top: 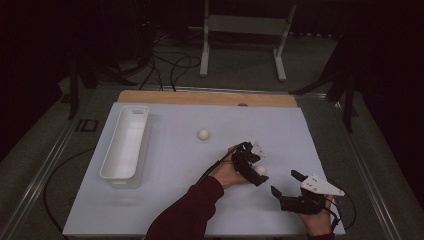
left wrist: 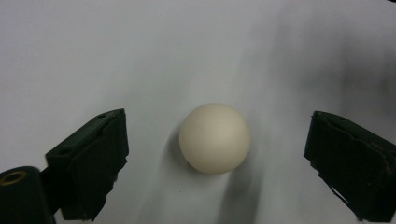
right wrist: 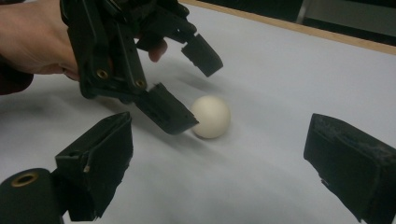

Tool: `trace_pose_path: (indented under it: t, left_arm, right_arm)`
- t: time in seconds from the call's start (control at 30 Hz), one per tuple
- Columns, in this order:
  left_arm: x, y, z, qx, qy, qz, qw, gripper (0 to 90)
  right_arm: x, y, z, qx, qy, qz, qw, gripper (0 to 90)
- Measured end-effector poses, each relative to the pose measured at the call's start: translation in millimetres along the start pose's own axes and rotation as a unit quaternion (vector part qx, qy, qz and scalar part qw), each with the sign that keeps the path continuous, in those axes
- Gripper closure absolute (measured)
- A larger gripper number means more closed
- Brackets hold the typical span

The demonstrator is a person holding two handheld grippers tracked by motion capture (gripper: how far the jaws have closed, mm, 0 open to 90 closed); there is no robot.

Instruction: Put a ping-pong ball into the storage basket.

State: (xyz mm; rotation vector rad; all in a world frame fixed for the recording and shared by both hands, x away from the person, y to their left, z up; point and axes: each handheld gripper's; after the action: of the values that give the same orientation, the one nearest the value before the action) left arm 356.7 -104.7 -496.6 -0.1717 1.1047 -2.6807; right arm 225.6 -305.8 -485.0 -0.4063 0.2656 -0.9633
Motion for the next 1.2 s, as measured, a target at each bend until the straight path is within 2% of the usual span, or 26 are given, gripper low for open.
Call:
trace_pose_path:
  t: [0.33, 0.77, 0.9, 1.2]
  left_arm:
    - [0.0, 5.1, 2.2, -0.011, -0.002, 0.014, 0.9998, 15.4]
    - [-2.5, 12.1, -0.3, -0.023, -0.011, 0.004, 0.9997, 25.0]
    - [-4.0, 14.7, -1.9, -0.033, -0.009, 0.008, 0.9994, 31.1]
    - [-5.9, 15.6, -3.3, -0.039, -0.011, -0.005, 0.9992, 43.1]
  right_arm:
    - [0.2, -0.3, 0.2, 0.0, 0.0, 0.0, 1.0, 8.0]
    - [0.4, -0.5, 0.3, 0.001, -0.002, 0.0, 1.0, 8.0]
    - [0.4, -0.8, 0.4, 0.001, -0.001, 0.0, 1.0, 8.0]
    - [0.1, -0.5, 0.3, 0.001, -0.001, 0.001, 1.0, 8.0]
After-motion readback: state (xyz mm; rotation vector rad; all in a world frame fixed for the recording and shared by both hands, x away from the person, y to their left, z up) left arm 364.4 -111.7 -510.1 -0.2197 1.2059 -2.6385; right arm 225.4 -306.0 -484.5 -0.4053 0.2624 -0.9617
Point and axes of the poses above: each handheld gripper's, and its own axes: y roughly forward along the jaws, z roughly out of its top, x roughly to its right, and after that the axes turned 4 degrees about y, right-handed
